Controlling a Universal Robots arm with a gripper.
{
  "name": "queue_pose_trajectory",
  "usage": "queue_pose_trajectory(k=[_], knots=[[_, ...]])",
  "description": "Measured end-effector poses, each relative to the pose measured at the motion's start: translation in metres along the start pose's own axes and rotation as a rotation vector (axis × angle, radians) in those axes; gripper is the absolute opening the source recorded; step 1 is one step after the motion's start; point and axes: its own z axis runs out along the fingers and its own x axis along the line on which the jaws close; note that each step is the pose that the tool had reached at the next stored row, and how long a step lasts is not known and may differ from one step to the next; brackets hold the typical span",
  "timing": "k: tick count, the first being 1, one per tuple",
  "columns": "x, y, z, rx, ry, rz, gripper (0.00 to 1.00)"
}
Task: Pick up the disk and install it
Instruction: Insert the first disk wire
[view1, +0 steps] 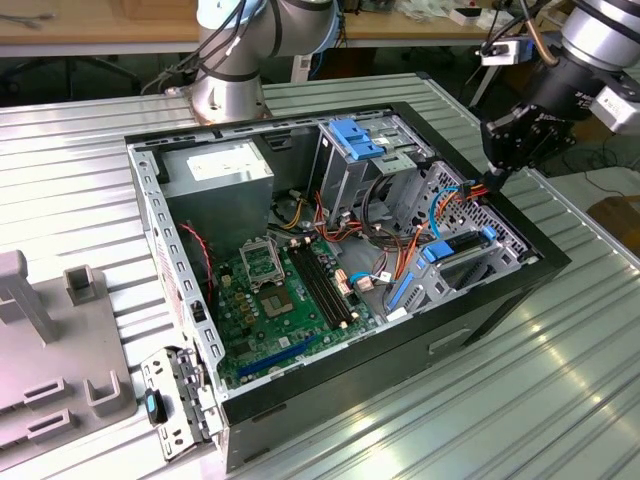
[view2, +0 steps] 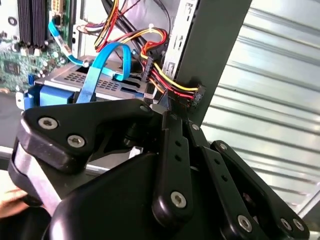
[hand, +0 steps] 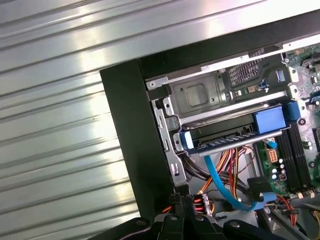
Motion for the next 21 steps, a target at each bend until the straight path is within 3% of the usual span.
queue_pose_trajectory(k=[3, 6, 7, 9, 10, 15, 16, 18, 21], knots=[[0.0000, -0.0012, -0.0007, 0.0012, 0.0066, -0.020, 0.11], [0.0002, -0.0043, -0.0017, 0.0061, 0.0280, -0.027, 0.11], [0.0002, -0.0057, -0.0017, 0.0096, 0.0434, -0.028, 0.11], [-0.0003, -0.0080, -0.0017, 0.0189, 0.0847, -0.031, 0.11], [-0.0003, -0.0080, -0.0016, 0.0208, 0.0921, -0.031, 0.11], [-0.0008, -0.0079, -0.0016, 0.0237, 0.1050, -0.035, 0.11], [-0.0008, -0.0079, -0.0016, 0.0241, 0.1042, -0.060, 0.18], [-0.0008, -0.0074, -0.0011, 0.0262, 0.1026, -0.111, 0.19], [-0.0012, -0.0065, -0.0003, 0.0274, 0.1087, -0.114, 0.25]])
